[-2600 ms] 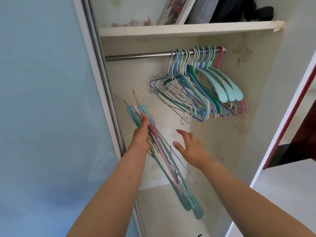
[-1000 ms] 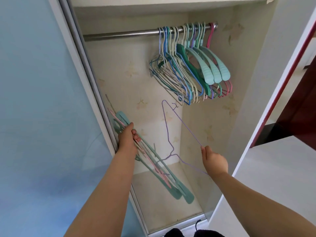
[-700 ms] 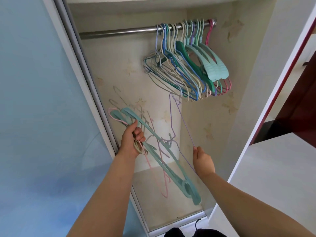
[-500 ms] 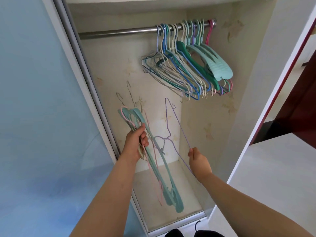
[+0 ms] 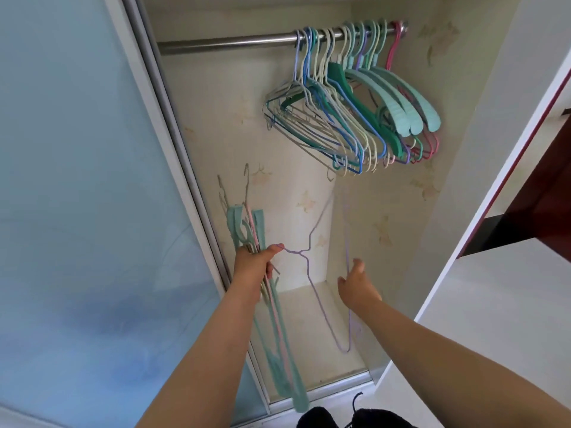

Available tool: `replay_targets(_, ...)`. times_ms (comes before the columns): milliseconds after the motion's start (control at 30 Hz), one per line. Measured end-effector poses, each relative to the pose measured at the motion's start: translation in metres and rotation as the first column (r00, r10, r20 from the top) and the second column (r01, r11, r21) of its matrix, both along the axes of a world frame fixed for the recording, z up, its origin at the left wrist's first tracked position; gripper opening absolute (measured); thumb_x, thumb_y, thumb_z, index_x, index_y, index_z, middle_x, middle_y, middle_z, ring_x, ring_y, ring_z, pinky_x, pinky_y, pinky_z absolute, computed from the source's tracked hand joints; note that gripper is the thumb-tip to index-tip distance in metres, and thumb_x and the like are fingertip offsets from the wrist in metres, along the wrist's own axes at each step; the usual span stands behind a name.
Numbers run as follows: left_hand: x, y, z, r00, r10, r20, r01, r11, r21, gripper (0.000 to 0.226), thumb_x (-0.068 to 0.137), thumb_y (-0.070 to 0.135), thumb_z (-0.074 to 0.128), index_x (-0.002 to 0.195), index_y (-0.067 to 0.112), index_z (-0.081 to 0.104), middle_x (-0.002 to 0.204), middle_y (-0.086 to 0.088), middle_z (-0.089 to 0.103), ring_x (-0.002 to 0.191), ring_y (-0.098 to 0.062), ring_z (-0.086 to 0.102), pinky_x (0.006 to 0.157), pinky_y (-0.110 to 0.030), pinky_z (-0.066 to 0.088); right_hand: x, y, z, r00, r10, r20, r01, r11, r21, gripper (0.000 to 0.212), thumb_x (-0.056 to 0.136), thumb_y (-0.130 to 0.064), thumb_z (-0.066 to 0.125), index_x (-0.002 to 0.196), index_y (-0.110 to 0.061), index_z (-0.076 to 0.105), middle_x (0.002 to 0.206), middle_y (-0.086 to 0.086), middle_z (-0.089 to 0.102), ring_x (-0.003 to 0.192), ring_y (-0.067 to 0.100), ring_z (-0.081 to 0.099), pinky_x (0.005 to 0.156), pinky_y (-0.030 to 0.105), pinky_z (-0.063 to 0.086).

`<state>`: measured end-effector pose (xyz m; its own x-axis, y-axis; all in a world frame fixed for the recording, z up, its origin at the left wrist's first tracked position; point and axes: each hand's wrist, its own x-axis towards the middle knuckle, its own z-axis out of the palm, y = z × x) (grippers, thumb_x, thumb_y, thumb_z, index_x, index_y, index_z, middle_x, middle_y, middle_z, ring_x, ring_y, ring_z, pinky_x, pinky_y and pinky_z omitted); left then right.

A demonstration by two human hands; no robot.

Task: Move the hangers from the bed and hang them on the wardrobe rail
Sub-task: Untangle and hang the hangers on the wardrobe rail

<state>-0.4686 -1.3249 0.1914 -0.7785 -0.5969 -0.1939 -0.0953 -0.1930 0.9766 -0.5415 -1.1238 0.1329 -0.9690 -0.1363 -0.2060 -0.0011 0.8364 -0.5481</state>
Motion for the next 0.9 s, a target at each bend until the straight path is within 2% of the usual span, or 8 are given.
replay_targets(100, 0.004, -0.003, -0.005, 0.999, -0.013, 0.051, 0.016, 0.999, -0.042, 0.037, 0.069, 0.021, 0.083, 0.097, 0.004, 0.067, 0.051, 0.004, 0.056, 0.036, -0.01, 0.037, 0.041, -0.022, 0.034, -0.017, 0.002, 0.019, 0.98, 0.028, -0.199, 0.003, 0.987, 0.158, 0.087, 0.09, -0.018, 0.053, 0.15, -0.026, -0.01, 0.151, 0.009, 0.013, 0.13, 0.032, 0.036, 0.094, 0.043, 0.045)
replay_targets(200, 0.006, -0.003, -0.009, 0.998, -0.026, 0.059, 0.028, 0.999, -0.034, 0.032, 0.078, 0.015, 0.076, 0.103, 0.002, 0.059, 0.068, -0.005, 0.067, 0.035, -0.009, 0.038, 0.042, -0.023, 0.035, -0.035, 0.003, 0.042, 0.905, 0.093, -0.415, 0.074, 0.926, 0.369, 0.1, 0.086, -0.018, 0.053, 0.145, -0.029, -0.027, 0.157, 0.01, -0.013, 0.141, 0.033, 0.015, 0.102, 0.041, 0.038)
replay_targets(300, 0.006, -0.001, -0.015, 0.996, -0.058, 0.069, 0.06, 0.998, -0.03, 0.016, 0.09, 0.012, 0.063, 0.099, 0.008, 0.052, 0.076, 0.001, 0.075, 0.034, -0.007, 0.036, 0.037, -0.018, 0.034, -0.045, 0.006, 0.053, 0.843, 0.212, -0.494, 0.058, 0.878, 0.475, 0.105, 0.085, -0.024, 0.056, 0.143, -0.028, -0.032, 0.157, 0.013, -0.018, 0.145, 0.035, 0.004, 0.111, 0.044, 0.026)
replay_targets(533, 0.007, 0.011, -0.028, 0.939, -0.264, 0.221, 0.307, 0.932, -0.193, 0.008, 0.093, 0.011, 0.057, 0.1, 0.008, 0.056, 0.075, 0.002, 0.075, 0.042, -0.007, 0.046, 0.043, -0.021, 0.036, -0.057, 0.005, 0.051, 0.646, 0.636, -0.423, -0.192, 0.671, 0.716, 0.109, 0.083, -0.004, 0.05, 0.136, -0.036, -0.039, 0.158, 0.009, -0.017, 0.146, 0.034, -0.001, 0.115, 0.047, 0.016)
replay_targets(633, 0.01, 0.014, -0.03, 0.892, -0.37, 0.26, 0.429, 0.874, -0.227, 0.012, 0.092, 0.015, 0.059, 0.102, 0.014, 0.055, 0.074, 0.003, 0.075, 0.043, -0.004, 0.051, 0.042, -0.018, 0.039, -0.054, -0.004, 0.044, 0.613, 0.744, -0.266, -0.267, 0.512, 0.817, 0.091, 0.089, -0.012, 0.048, 0.147, -0.038, -0.018, 0.157, 0.008, -0.022, 0.145, 0.036, -0.013, 0.116, 0.053, 0.004)
replay_targets(700, 0.013, 0.013, -0.034, 0.874, -0.413, 0.256, 0.469, 0.856, -0.218, 0.01, 0.091, 0.016, 0.06, 0.099, 0.016, 0.056, 0.076, 0.002, 0.075, 0.045, -0.004, 0.051, 0.042, -0.018, 0.04, -0.053, -0.009, 0.04, 0.624, 0.757, -0.194, -0.298, 0.46, 0.836, 0.076, 0.095, -0.022, 0.046, 0.151, -0.036, -0.004, 0.158, 0.008, -0.02, 0.145, 0.035, -0.015, 0.115, 0.054, 0.0)
replay_targets(800, 0.018, 0.012, -0.039, 0.892, -0.416, 0.177, 0.447, 0.87, -0.207, 0.003, 0.092, 0.017, 0.059, 0.093, 0.015, 0.057, 0.073, -0.004, 0.073, 0.045, -0.008, 0.05, 0.043, -0.021, 0.039, -0.048, -0.017, 0.042, 0.707, 0.683, -0.184, -0.379, 0.585, 0.717, 0.071, 0.098, -0.025, 0.041, 0.151, -0.03, -0.006, 0.16, 0.008, -0.01, 0.147, 0.03, 0.001, 0.117, 0.048, 0.011)
replay_targets(900, 0.021, 0.011, -0.04, 0.91, -0.405, 0.088, 0.415, 0.881, -0.227, 0.019, 0.094, 0.02, 0.058, 0.078, 0.009, 0.058, 0.055, -0.001, 0.064, 0.042, -0.014, 0.042, 0.043, -0.024, 0.036, -0.043, -0.031, 0.054, 0.858, 0.443, -0.261, -0.374, 0.886, 0.275, 0.062, 0.099, -0.017, 0.032, 0.152, -0.028, 0.0, 0.158, 0.007, 0.009, 0.137, 0.032, 0.032, 0.103, 0.043, 0.037)
